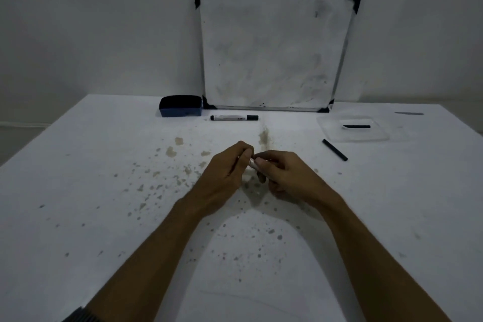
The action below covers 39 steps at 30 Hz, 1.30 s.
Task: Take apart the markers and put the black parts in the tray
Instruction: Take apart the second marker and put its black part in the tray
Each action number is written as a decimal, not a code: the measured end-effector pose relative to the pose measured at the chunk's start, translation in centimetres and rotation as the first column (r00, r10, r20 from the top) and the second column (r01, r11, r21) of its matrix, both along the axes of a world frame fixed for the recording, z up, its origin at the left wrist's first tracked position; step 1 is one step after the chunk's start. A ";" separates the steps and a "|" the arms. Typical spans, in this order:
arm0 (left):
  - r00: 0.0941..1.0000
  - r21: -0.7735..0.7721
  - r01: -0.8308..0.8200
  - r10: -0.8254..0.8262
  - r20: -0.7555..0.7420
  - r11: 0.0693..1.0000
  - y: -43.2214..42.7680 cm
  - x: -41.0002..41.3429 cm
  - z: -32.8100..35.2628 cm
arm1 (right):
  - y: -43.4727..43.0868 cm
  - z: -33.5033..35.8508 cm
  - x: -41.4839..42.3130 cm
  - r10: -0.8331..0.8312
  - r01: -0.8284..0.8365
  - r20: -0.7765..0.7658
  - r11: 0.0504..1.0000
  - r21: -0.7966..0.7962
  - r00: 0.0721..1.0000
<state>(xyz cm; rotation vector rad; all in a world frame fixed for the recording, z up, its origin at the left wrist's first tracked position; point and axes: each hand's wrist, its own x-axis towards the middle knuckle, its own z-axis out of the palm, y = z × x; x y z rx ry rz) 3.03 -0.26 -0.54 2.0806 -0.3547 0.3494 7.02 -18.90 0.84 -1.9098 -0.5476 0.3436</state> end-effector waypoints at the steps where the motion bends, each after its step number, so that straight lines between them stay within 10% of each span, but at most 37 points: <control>1: 1.000 0.065 0.012 -0.013 0.018 0.998 0.2 0.0 0.0 | -0.2 0.1 0.0 0.005 -0.005 -0.041 1.000 0.015 0.999; 7: 0.998 0.240 0.041 -0.050 0.030 0.970 0.6 0.2 -0.3 | -0.3 0.4 -0.3 0.080 -0.053 -0.232 0.991 0.121 0.969; 16: 0.975 0.046 -0.077 0.084 -0.208 0.996 0.1 0.6 -0.1 | 0.9 -0.4 -0.4 -0.056 0.139 0.445 0.978 -0.155 0.894; 26: 0.998 0.252 0.025 -0.011 -0.055 0.967 0.5 0.3 -0.3 | 0.1 -0.2 -0.7 -0.028 0.034 0.062 0.995 -0.092 0.998; 33: 0.955 0.028 -0.251 0.252 -0.156 0.968 3.7 0.9 -0.9 | -2.1 0.0 0.2 -0.275 0.282 0.222 0.959 -0.001 0.936; 39: 0.980 0.307 -0.175 0.197 -0.041 0.935 2.2 1.5 -2.1 | -0.7 -0.6 0.0 -0.207 0.254 0.324 0.961 -0.108 0.923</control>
